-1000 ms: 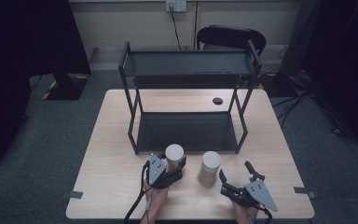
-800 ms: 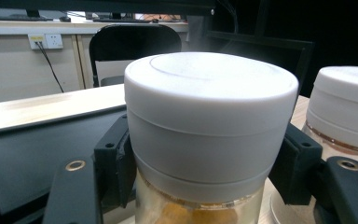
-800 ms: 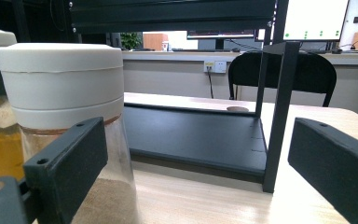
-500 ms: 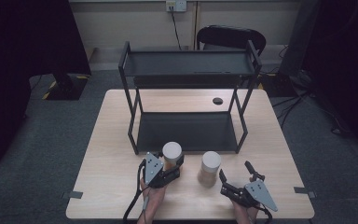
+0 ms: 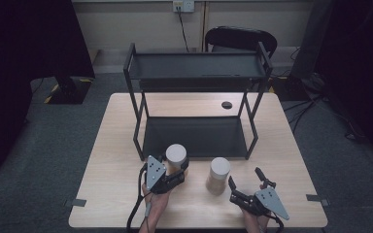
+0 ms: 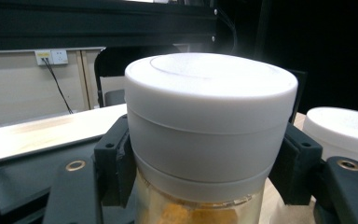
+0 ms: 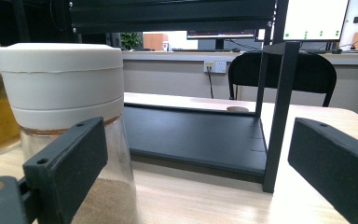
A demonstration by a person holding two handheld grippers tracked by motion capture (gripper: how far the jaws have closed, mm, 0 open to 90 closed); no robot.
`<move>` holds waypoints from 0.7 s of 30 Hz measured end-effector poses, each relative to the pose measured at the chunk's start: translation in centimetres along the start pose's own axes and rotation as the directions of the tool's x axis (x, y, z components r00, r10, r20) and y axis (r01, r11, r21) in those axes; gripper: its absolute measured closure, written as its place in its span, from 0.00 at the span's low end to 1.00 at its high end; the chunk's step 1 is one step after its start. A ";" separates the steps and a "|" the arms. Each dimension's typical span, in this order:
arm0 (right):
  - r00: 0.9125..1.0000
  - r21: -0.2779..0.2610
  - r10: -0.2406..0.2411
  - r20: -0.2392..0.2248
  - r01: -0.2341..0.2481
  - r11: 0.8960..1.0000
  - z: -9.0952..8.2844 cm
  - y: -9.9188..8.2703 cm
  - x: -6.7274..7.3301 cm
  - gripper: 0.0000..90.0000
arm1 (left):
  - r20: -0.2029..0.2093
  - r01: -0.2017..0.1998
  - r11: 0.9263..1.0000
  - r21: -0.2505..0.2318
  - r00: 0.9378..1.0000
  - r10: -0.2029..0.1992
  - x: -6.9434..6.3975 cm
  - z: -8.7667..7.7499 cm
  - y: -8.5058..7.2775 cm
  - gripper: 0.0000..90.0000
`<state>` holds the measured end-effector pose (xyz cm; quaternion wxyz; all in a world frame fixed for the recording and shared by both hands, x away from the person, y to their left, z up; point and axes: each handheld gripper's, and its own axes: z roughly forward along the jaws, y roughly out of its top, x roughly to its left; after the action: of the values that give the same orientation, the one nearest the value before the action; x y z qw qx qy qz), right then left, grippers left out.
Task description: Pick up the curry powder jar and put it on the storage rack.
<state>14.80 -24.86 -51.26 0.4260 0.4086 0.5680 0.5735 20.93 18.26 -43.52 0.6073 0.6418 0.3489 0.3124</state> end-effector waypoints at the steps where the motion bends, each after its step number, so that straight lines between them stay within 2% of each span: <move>1: 1.000 0.000 0.000 0.000 0.000 1.000 0.0 0.0 0.0 0.04 | 0.000 -0.001 1.000 -0.002 1.000 0.001 0.0 0.0 0.1 0.38; 21: 1.000 0.000 0.000 0.000 0.000 1.000 0.0 0.0 0.0 0.04 | -0.004 -0.025 0.998 -0.049 1.000 0.024 1.2 -0.4 3.1 0.38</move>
<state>14.80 -24.87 -51.26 0.4259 0.4086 0.5680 0.5736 21.47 19.47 -40.38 0.6185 0.6304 0.3341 0.3294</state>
